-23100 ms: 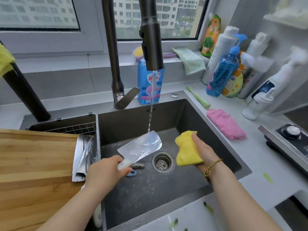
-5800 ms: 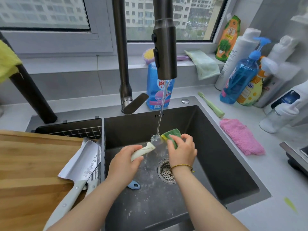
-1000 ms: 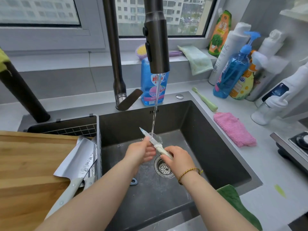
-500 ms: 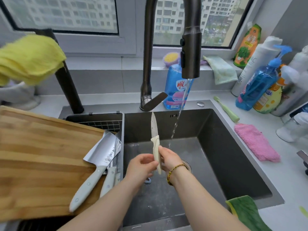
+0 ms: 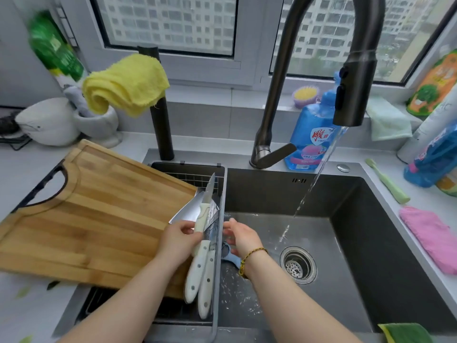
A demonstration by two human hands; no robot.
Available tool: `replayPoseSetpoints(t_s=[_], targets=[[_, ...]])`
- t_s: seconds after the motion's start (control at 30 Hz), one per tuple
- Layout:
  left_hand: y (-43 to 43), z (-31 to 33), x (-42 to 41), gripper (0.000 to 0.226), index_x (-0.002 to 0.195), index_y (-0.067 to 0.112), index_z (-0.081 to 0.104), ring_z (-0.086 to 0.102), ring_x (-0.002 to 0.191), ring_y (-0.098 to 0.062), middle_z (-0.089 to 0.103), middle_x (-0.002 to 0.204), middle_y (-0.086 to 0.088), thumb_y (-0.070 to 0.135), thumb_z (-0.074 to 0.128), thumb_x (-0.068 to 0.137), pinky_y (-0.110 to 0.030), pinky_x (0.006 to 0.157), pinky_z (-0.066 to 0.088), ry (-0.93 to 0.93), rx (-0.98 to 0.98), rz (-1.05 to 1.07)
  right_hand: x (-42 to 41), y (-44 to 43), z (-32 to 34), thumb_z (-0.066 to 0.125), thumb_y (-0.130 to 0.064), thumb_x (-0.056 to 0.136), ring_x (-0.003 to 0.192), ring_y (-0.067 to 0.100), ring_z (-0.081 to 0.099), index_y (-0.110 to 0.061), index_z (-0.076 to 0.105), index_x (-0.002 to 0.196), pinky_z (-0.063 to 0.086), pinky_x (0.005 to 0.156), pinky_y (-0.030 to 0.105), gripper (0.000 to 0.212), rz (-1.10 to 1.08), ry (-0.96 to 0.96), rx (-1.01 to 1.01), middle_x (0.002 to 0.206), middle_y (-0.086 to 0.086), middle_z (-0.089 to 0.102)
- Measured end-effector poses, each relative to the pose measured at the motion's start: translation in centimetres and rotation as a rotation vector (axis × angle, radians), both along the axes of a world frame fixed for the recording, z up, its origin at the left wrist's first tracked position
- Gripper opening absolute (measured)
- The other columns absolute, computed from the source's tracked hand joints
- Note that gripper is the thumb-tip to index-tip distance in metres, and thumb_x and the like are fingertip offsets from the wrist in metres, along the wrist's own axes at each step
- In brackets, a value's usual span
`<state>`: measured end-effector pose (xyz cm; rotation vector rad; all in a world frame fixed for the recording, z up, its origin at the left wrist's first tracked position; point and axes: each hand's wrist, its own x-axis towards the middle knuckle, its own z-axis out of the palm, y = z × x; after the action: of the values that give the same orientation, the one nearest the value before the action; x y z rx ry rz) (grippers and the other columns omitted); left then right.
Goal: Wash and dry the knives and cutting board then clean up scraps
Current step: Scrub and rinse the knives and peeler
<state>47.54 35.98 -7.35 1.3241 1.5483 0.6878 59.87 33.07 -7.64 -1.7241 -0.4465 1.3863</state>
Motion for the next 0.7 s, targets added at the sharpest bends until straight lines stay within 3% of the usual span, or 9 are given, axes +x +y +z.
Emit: replayPoseSetpoints(t_s=[0.1, 0.13, 0.2, 0.27, 0.43, 0.53, 0.6, 0.67, 0.7], targets=[[1.2, -0.8, -1.3, 0.019, 0.069, 0.016, 0.058, 0.048, 0.07, -0.021, 0.05, 0.065, 0.003, 0.0, 0.062, 0.079, -0.024, 0.058, 0.037, 0.157, 0.03, -0.029, 1.2, -0.2, -1.1, 0.041, -0.022, 0.096, 0.058, 0.009, 0.038, -0.014, 0.055, 0.084, 0.03, 0.049, 0.018, 0.021, -0.071, 0.011, -0.055, 0.073, -0.003, 0.05], [1.5, -0.8, -1.2, 0.009, 0.08, 0.011, 0.063, 0.049, 0.074, -0.022, 0.052, 0.069, 0.0, 0.002, 0.062, 0.079, -0.026, 0.062, 0.037, 0.214, 0.027, -0.049, 1.6, -0.3, -1.6, 0.042, -0.019, 0.096, 0.056, 0.009, 0.036, -0.014, 0.054, 0.078, 0.028, 0.047, 0.018, 0.022, -0.087, 0.02, -0.084, 0.072, -0.003, 0.049], [2.2, -1.1, -0.8, 0.023, 0.103, 0.005, 0.064, 0.052, 0.082, -0.022, 0.054, 0.081, -0.003, 0.008, 0.062, 0.081, -0.024, 0.07, 0.036, 0.336, 0.041, -0.107, 2.3, -0.3, -2.6, 0.043, -0.015, 0.095, 0.052, 0.01, 0.033, -0.014, 0.049, 0.07, 0.026, 0.041, 0.017, 0.025, -0.106, 0.016, -0.13, 0.07, -0.001, 0.046], [2.8, -1.1, -0.3, 0.031, 0.113, 0.006, 0.06, 0.056, 0.091, -0.025, 0.054, 0.088, -0.002, 0.011, 0.06, 0.082, -0.025, 0.074, 0.038, 0.402, 0.064, -0.157, 3.0, -0.4, -3.6, 0.044, -0.011, 0.093, 0.053, 0.011, 0.033, -0.014, 0.047, 0.068, 0.027, 0.042, 0.018, 0.025, -0.096, -0.005, -0.176, 0.069, 0.0, 0.045], [3.7, -1.3, 0.8, 0.036, 0.12, 0.015, 0.057, 0.056, 0.101, -0.022, 0.062, 0.107, -0.002, 0.019, 0.056, 0.084, -0.024, 0.072, 0.039, 0.56, 0.098, -0.241, 4.4, 0.5, -5.7, 0.043, -0.01, 0.094, 0.054, 0.012, 0.034, -0.011, 0.047, 0.072, 0.031, 0.052, 0.023, 0.022, -0.024, -0.042, -0.277, 0.069, 0.0, 0.046], [3.9, -1.5, 0.9, 0.034, 0.118, 0.022, 0.056, 0.056, 0.101, -0.018, 0.06, 0.106, 0.004, 0.025, 0.056, 0.084, -0.022, 0.069, 0.037, 0.644, 0.12, -0.258, 5.1, 1.4, -7.7, 0.042, -0.011, 0.095, 0.053, 0.013, 0.034, -0.012, 0.046, 0.067, 0.031, 0.052, 0.024, 0.028, 0.006, -0.059, -0.318, 0.07, 0.002, 0.047], [4.1, -1.6, 0.5, 0.031, 0.115, 0.026, 0.057, 0.054, 0.102, -0.015, 0.058, 0.099, 0.009, 0.03, 0.056, 0.084, -0.023, 0.07, 0.037, 0.678, 0.148, -0.269, 5.5, 1.9, -9.2, 0.042, -0.009, 0.094, 0.058, 0.016, 0.042, -0.011, 0.053, 0.072, 0.04, 0.06, 0.031, 0.024, 0.077, -0.164, -0.339, 0.08, 0.009, 0.056], [4.2, -2.0, 0.3, 0.033, 0.118, 0.025, 0.058, 0.051, 0.107, -0.016, 0.061, 0.102, 0.008, 0.034, 0.055, 0.086, -0.028, 0.08, 0.04, 0.691, 0.204, -0.294, 5.4, 2.4, -10.6, 0.045, -0.007, 0.092, 0.085, 0.024, 0.056, -0.005, 0.062, 0.1, 0.045, 0.086, 0.034, 0.019, 0.218, -0.304, -0.351, 0.108, 0.015, 0.06], [4.2, -2.3, 0.3, 0.036, 0.121, 0.025, 0.057, 0.049, 0.111, -0.018, 0.062, 0.109, 0.005, 0.035, 0.054, 0.087, -0.03, 0.086, 0.038, 0.697, 0.241, -0.298, 5.3, 2.4, -11.2, 0.046, -0.008, 0.091, 0.102, 0.025, 0.057, -0.004, 0.058, 0.115, 0.042, 0.095, 0.032, 0.027, 0.307, -0.367, -0.38, 0.12, 0.014, 0.058]])
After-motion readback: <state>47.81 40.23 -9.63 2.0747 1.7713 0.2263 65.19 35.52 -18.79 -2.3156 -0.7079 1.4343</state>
